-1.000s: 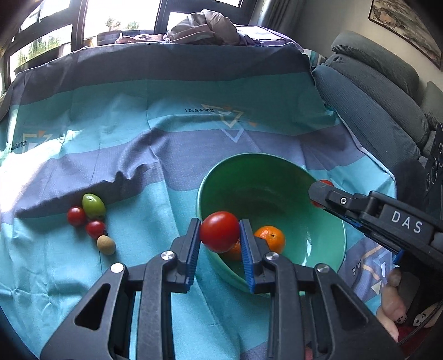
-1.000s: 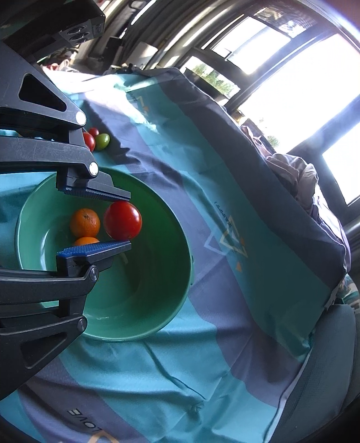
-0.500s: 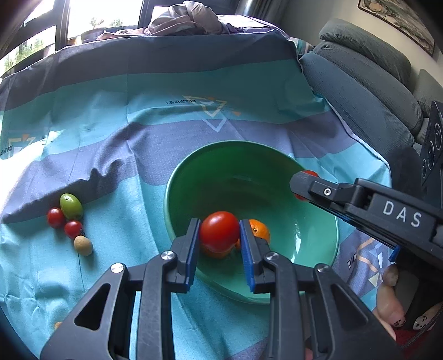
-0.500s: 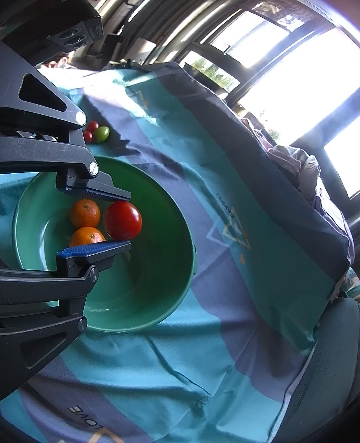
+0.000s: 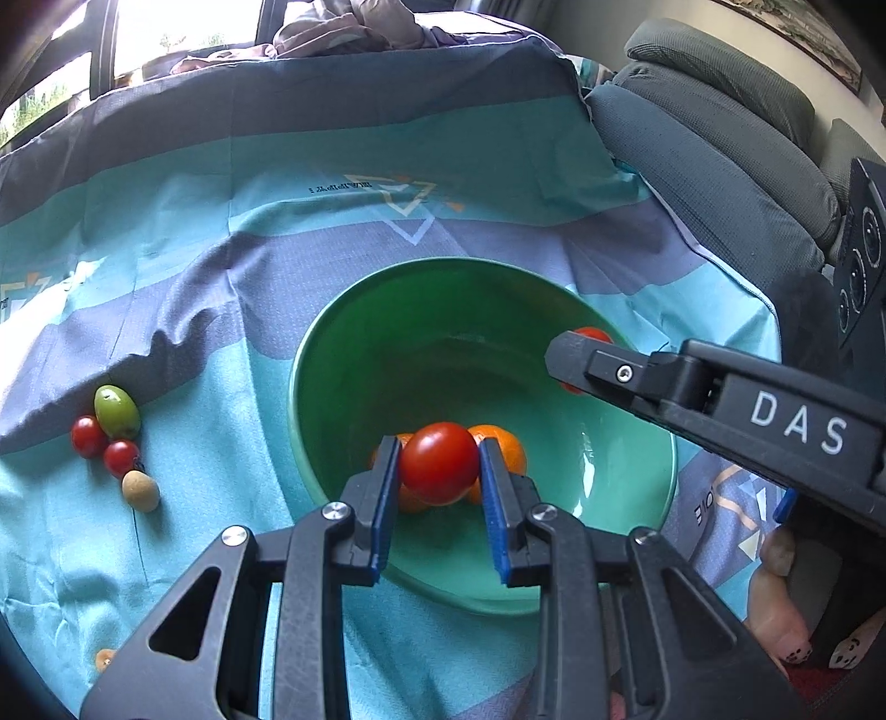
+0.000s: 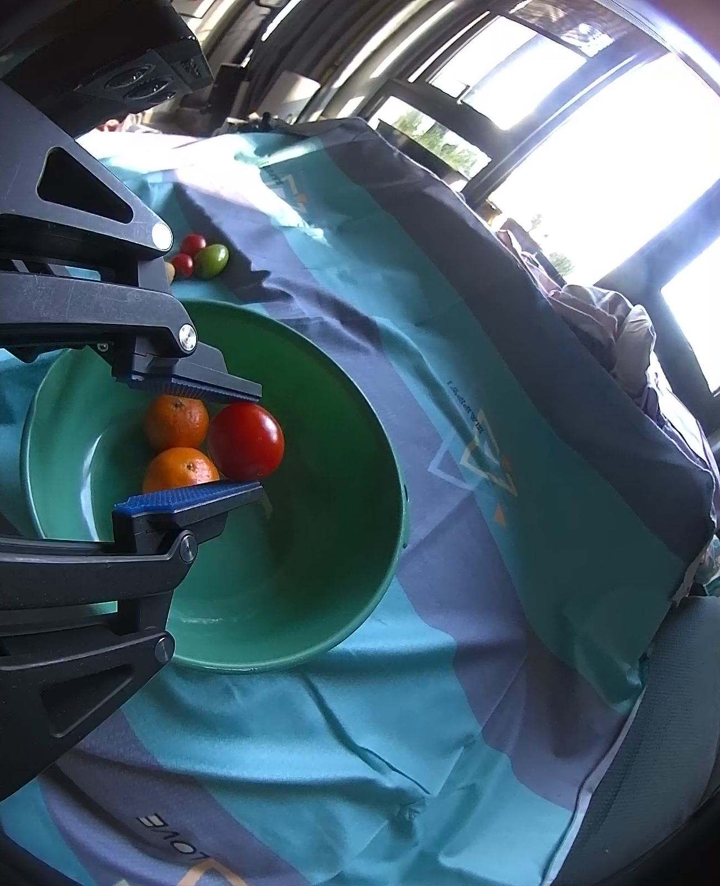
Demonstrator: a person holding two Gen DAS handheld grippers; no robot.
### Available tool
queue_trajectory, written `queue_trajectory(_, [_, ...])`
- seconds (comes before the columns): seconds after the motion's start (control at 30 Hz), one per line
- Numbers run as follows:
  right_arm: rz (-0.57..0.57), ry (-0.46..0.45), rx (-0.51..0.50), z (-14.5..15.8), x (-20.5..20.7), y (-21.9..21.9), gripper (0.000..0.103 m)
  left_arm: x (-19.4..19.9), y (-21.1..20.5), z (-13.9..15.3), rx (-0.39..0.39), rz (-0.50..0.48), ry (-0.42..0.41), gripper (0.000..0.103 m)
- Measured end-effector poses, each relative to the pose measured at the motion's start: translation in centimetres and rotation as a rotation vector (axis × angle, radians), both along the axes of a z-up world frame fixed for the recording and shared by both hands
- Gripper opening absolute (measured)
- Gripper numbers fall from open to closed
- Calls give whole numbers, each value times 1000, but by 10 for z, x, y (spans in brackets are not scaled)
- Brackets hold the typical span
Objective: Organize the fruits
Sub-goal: 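Lower the red tomato into the bowl beside the oranges with the left gripper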
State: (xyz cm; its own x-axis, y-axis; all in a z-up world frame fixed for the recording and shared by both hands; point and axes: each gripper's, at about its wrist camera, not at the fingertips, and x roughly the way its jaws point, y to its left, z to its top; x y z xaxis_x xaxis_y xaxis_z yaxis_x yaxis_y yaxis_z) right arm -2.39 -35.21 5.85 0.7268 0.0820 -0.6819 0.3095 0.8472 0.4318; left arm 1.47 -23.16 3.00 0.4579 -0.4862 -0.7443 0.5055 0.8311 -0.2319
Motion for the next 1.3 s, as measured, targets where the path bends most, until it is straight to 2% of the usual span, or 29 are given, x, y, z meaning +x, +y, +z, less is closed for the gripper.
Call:
queue_trajectory(0.7, [-12,29,8,-5,3,-5,31,0,-9,-6,-9,-27,16,28])
queue_trajectory(0.77, [-14,37,12,-6,3,-5,31,0,-7,-4,-23,-25,15,30])
queue_trajectory(0.83, [-14,36,17,-6,3,-5,31,0,-4,-1,-33,-26,13,39])
queue_trajectory(0.9, [-9,35,14,-5,3,-4,31,-1,-1,2,-35,-25,6,40])
queue_trajectory(0.97, [-13,31,6,-4,2,-4,38,-3,3,6,-30,-22,-6,41])
queue_trajectory(1.03, [-21,23,-4,-2,1,-3,46,-4,10,11,-22,-17,-13,44])
queue_trajectory(1.13, [-23,14,-8,0,0,-1,47,-2,29,20,-7,6,-20,46])
queue_trajectory(1.3, [-5,-9,-4,2,0,3,47,3,81,40,11,118,-60,51])
